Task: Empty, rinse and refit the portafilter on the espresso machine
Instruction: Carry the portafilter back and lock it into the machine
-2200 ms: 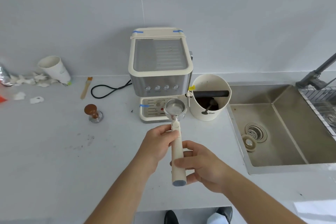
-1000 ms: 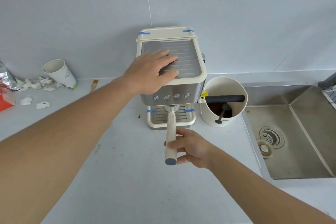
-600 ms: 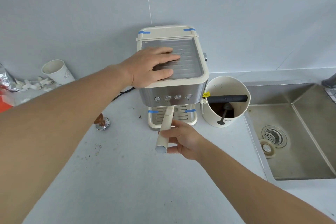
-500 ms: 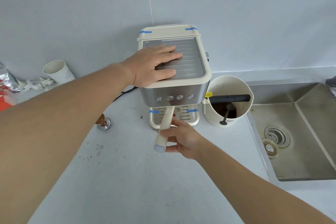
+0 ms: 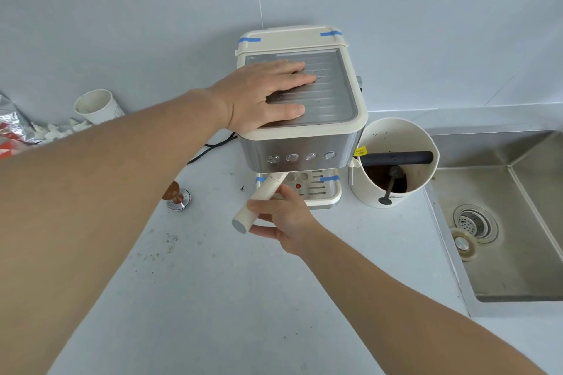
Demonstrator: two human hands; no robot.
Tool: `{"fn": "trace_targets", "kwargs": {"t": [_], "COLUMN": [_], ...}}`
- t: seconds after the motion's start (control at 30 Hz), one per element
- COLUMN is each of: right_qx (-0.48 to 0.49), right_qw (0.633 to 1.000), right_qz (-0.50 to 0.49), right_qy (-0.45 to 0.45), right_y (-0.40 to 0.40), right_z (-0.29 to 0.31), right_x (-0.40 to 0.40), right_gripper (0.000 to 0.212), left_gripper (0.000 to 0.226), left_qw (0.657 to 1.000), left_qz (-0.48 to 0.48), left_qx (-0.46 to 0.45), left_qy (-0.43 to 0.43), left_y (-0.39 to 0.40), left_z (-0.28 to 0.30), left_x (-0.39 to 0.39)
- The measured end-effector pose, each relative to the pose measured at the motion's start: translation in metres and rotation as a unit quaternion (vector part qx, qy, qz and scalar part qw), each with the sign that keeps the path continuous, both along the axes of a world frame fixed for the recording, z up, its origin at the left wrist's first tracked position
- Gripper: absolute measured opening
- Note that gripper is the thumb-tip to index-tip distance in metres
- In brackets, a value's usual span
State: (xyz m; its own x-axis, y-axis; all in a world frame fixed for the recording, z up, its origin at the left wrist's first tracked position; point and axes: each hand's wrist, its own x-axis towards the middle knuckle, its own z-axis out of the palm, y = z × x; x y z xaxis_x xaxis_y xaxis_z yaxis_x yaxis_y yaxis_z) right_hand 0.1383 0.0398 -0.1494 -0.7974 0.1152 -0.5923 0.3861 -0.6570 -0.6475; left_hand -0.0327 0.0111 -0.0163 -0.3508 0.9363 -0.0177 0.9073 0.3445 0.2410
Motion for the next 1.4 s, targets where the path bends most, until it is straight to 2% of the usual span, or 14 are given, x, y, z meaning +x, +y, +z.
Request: {"fn": "trace_targets", "kwargs": {"t": [0.23, 0.43, 0.7, 0.87, 1.0, 1.17, 1.4], "right_qx": [-0.028, -0.057, -0.042, -0.029, -0.016, -0.046, -0.018], "right_qw": [0.999, 0.996, 0.993, 0.995, 0.997, 0.994, 0.998], "right_qz": [-0.033, -0.071, -0.108, -0.092, -0.072, -0.094, -0.057], "right_qy": [-0.003, -0.013, -0.036, -0.005, 0.017, 0.030, 0.005], "right_y": [-0.014, -0.027, -0.035, -0.032, -0.025, -0.015, -0.010], "right_z": [0.005, 0.010, 0.012, 0.007, 0.000, -0.001, 0.005], "right_x": [-0.017, -0.035, -0.049, -0.034, -0.015, 0.010, 0.017], "right_gripper": [0.052, 0.045, 0.045, 0.038, 0.040, 0.032, 0.024], "left_gripper": [0.071, 0.075, 0.073, 0.068, 0.073, 0.074, 0.054], "left_qw": [1.000, 1.000, 0.999, 0.999, 0.999, 0.999, 0.990], "left_qz": [0.010, 0.019, 0.024, 0.024, 0.028, 0.047, 0.139], "left_qx": [0.012, 0.006, 0.011, 0.015, 0.010, -0.010, -0.007], "left_qy": [-0.008, -0.014, -0.022, -0.017, -0.020, -0.013, 0.019], "left_y": [0.000, 0.000, 0.000, 0.001, 0.001, 0.004, 0.025], "left_z": [-0.001, -0.001, 0.000, -0.002, -0.001, 0.001, 0.000], "left_x": [0.000, 0.001, 0.002, 0.001, 0.001, 0.005, 0.037]}}
